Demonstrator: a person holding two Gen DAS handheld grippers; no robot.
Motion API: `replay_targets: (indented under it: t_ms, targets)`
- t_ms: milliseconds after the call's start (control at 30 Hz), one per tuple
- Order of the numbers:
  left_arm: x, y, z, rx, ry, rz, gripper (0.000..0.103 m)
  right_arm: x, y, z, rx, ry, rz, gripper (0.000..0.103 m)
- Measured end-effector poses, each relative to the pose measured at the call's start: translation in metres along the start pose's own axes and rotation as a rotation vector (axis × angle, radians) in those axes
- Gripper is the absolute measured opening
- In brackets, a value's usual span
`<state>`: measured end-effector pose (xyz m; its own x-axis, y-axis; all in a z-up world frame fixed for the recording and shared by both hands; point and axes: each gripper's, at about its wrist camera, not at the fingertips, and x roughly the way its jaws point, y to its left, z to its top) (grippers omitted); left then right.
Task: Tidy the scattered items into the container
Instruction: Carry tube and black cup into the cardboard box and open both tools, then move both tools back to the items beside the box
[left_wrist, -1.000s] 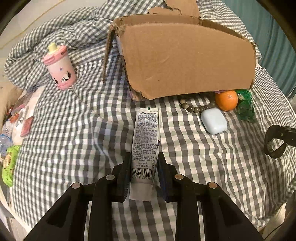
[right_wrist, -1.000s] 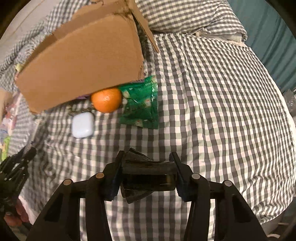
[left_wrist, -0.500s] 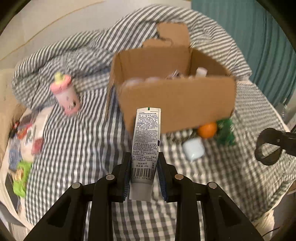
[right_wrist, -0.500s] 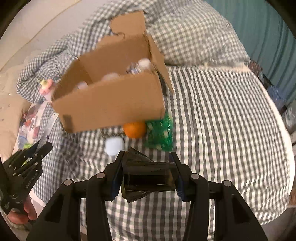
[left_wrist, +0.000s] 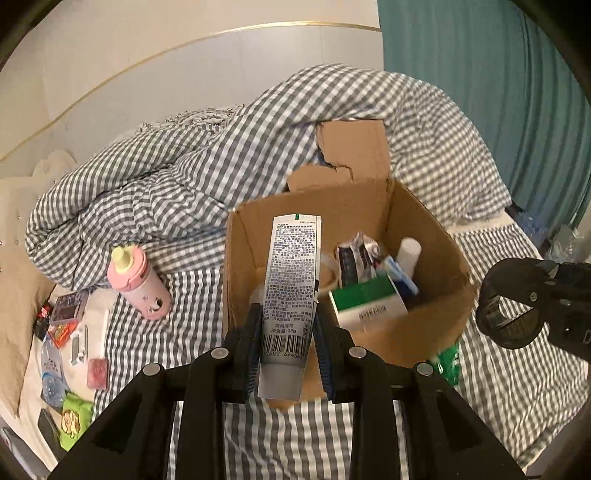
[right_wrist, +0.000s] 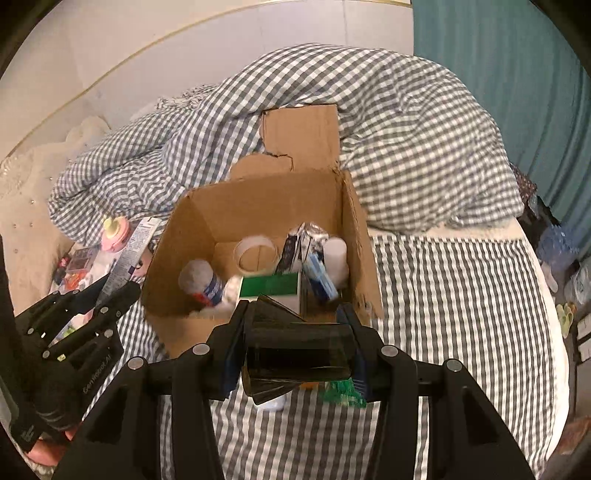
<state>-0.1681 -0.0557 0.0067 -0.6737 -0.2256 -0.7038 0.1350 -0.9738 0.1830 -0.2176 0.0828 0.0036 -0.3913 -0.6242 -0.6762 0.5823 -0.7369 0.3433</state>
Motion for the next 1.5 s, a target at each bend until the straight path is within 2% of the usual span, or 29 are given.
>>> replay_targets:
  t_ms: [200, 367, 400, 433, 500, 533, 600, 800, 933, 1067, 1167, 1300, 1500]
  targets:
    - [0.05, 0.007, 0.022, -0.025, 0.048, -0.002, 0.027, 0.045, 0.001, 0.029, 0.011, 0.022, -0.019, 0.047]
    - [0.082, 0.01, 0.026, -0.045, 0.077, -0.01, 0.027, 0.074, -0.005, 0.036, 0.013, 0.048, -0.04, 0.047]
    - [0.086, 0.009, 0.026, -0.047, 0.077, -0.007, 0.034, 0.077, -0.006, 0.036, 0.014, 0.038, -0.054, 0.05]
    - [0.089, 0.008, 0.026, -0.04, 0.071, -0.001, 0.06, 0.078, -0.007, 0.035, 0.019, 0.031, -0.077, 0.069]
    - [0.09, 0.004, 0.025, -0.023, 0.044, 0.044, 0.103, 0.078, -0.011, 0.035, 0.032, 0.005, -0.123, 0.083]
    - [0.086, 0.001, 0.024, -0.007, 0.003, 0.073, 0.103, 0.075, -0.014, 0.034, 0.038, -0.012, -0.119, 0.083]
    - [0.082, -0.003, 0.023, 0.021, -0.033, 0.074, 0.103, 0.073, -0.019, 0.033, 0.05, -0.01, -0.088, 0.083]
    - [0.08, -0.014, 0.024, 0.045, -0.019, 0.081, 0.103, 0.06, -0.032, 0.025, 0.061, -0.019, -0.073, 0.083]
    - [0.065, -0.018, 0.02, 0.037, -0.019, 0.051, 0.103, 0.033, -0.046, 0.01, 0.059, -0.065, -0.085, 0.083]
    - [0.038, -0.026, -0.003, 0.036, -0.044, 0.003, 0.103, 0.009, -0.063, -0.012, 0.051, -0.084, -0.102, 0.083]
    - [0.025, -0.033, -0.027, 0.022, -0.032, -0.037, 0.103, 0.004, -0.077, -0.035, 0.066, -0.06, -0.103, 0.083]
    - [0.023, -0.05, -0.064, -0.013, 0.005, -0.049, 0.103, 0.023, -0.09, -0.072, 0.103, 0.016, -0.111, 0.083]
    - [0.057, -0.078, -0.11, -0.049, 0.117, 0.004, 0.103, 0.052, -0.091, -0.12, 0.122, 0.115, -0.081, 0.083]
